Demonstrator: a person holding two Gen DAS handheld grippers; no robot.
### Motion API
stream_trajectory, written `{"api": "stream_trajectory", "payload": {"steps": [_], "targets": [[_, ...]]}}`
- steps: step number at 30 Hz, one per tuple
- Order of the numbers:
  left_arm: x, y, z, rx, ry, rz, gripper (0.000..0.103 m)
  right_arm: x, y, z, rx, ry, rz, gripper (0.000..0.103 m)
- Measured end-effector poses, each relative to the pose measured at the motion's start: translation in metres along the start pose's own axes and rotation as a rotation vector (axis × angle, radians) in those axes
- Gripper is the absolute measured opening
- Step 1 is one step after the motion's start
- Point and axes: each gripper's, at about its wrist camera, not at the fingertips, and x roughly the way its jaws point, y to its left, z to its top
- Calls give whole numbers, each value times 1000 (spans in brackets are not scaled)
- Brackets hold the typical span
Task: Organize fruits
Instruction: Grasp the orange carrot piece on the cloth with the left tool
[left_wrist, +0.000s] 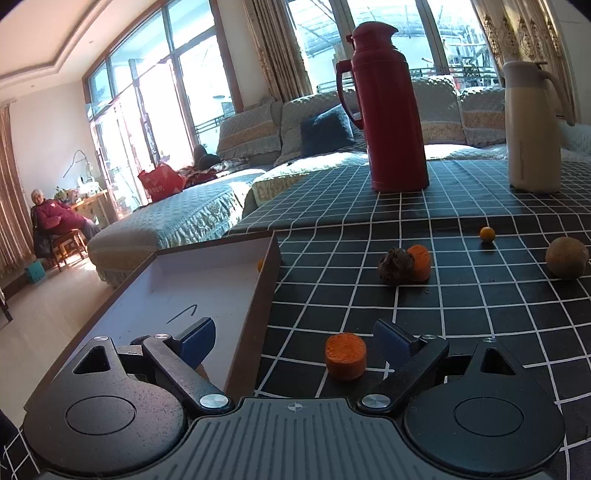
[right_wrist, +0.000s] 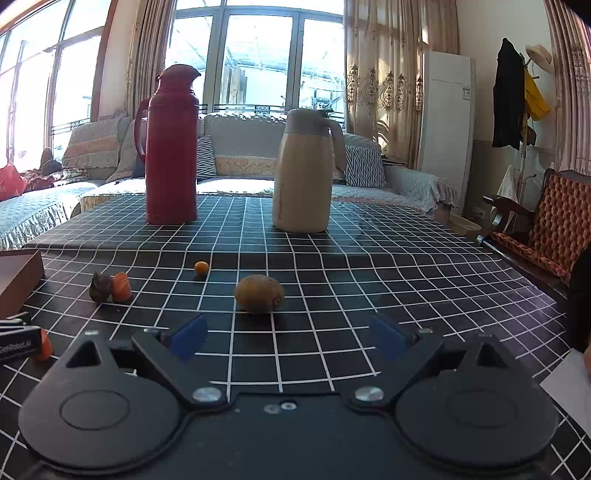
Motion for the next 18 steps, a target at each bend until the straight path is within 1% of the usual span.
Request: {"api": "stream_trajectory", "payload": {"steps": [2, 7, 10, 11, 13, 14, 16, 18], "targets": [[5, -14, 0, 8, 23, 20, 92, -1, -6, -1, 2, -3, 2, 94], [14, -35, 5, 6, 65, 27, 92, -5, -16, -1, 19, -15, 20, 94], [27, -41, 3, -19, 129, 14, 91, -8, -19, -1, 19, -19, 24, 94], [29, -42, 3, -25, 145, 8, 90, -8, -20, -1, 20, -21, 27, 94], [32, -43, 4, -50, 160, -15, 69, -8, -21, -2, 23, -21, 30, 94], [32, -45, 5, -52, 165, -26, 61, -8, -21, -2, 25, -22, 31, 94], [32, -47, 5, -60, 164, -38, 52, -7, -21, -2, 24, -20, 32, 94], [33, -50, 4, -60, 161, -26, 38, -7, -20, -2, 22, -20, 35, 94]]}}
